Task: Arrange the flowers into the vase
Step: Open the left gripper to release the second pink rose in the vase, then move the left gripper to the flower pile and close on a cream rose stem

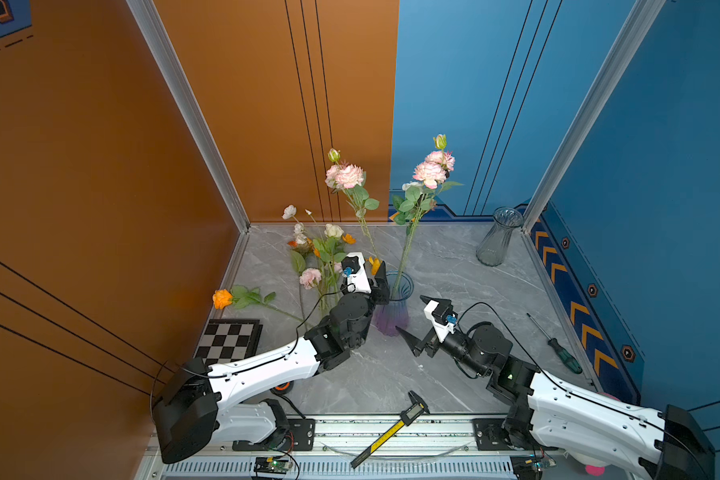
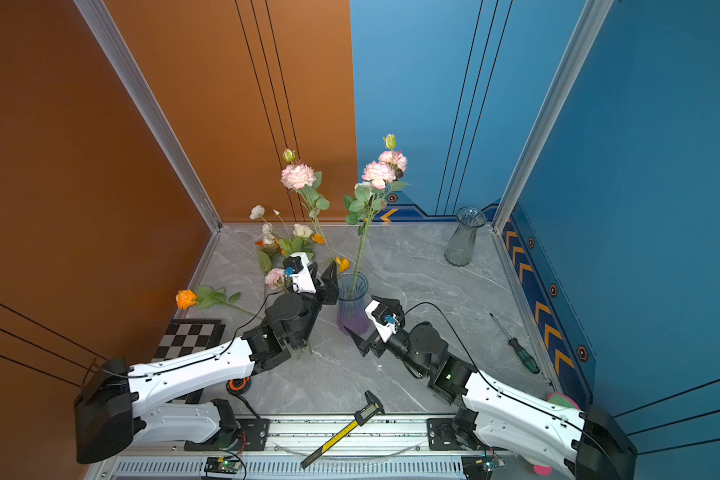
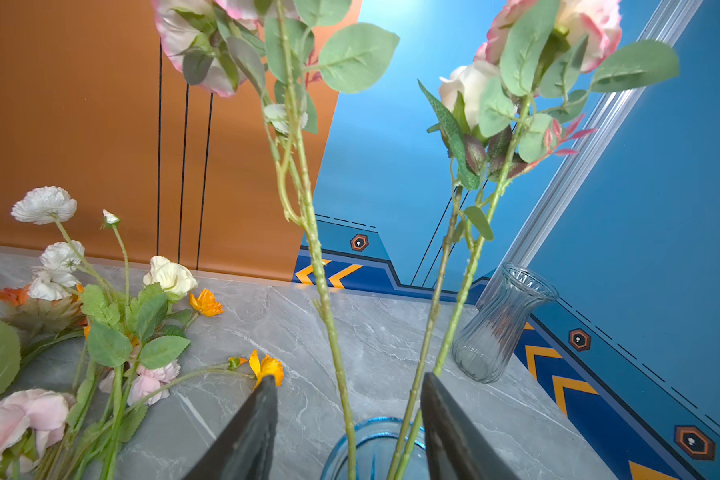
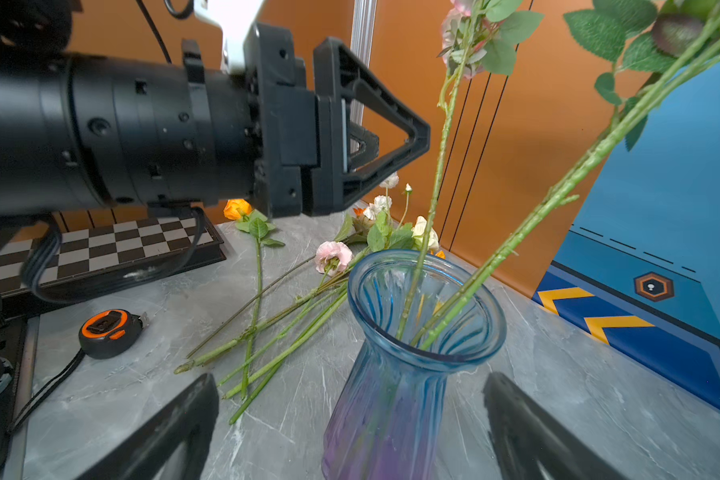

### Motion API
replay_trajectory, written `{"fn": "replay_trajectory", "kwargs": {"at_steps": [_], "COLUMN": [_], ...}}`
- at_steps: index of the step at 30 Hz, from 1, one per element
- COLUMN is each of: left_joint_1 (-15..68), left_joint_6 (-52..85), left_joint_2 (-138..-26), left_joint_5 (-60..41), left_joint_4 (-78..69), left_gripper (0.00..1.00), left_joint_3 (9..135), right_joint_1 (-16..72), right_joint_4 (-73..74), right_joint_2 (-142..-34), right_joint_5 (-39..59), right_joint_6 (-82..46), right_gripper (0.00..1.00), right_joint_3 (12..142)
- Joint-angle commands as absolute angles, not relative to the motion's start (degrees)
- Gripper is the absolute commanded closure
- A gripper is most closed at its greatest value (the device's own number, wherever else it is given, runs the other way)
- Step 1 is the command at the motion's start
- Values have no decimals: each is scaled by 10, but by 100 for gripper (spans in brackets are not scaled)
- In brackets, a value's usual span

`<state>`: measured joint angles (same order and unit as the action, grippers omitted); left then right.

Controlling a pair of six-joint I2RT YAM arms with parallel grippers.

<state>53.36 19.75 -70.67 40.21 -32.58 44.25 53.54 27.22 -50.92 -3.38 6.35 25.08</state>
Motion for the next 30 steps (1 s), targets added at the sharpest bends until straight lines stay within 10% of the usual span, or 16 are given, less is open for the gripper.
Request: {"fn": "replay_trajectory", "kwargs": {"at_steps": [1, 12, 18, 30], "left_joint_1": [517, 358, 222, 190], "left_joint_6": [221, 353, 382, 340], "left_joint_2": [-682, -630, -708, -946], "left_joint_5": [349, 328, 108, 70], "left_joint_4": [-244, 126, 122, 121], "left_gripper": [44, 44, 52, 70], "left_joint_3": [448, 511, 507, 625], "right_joint_1": [537, 603, 606, 617], "right_joint_4": [241, 249, 227, 223], "right_joint_2": [-529, -551, -599, -646], "right_joint_5": [-72, -32, 40, 54], "right_joint_6": [62, 119, 115, 116], "right_gripper": [0, 0, 0, 0], "right_joint_3": [282, 289, 318, 334]}}
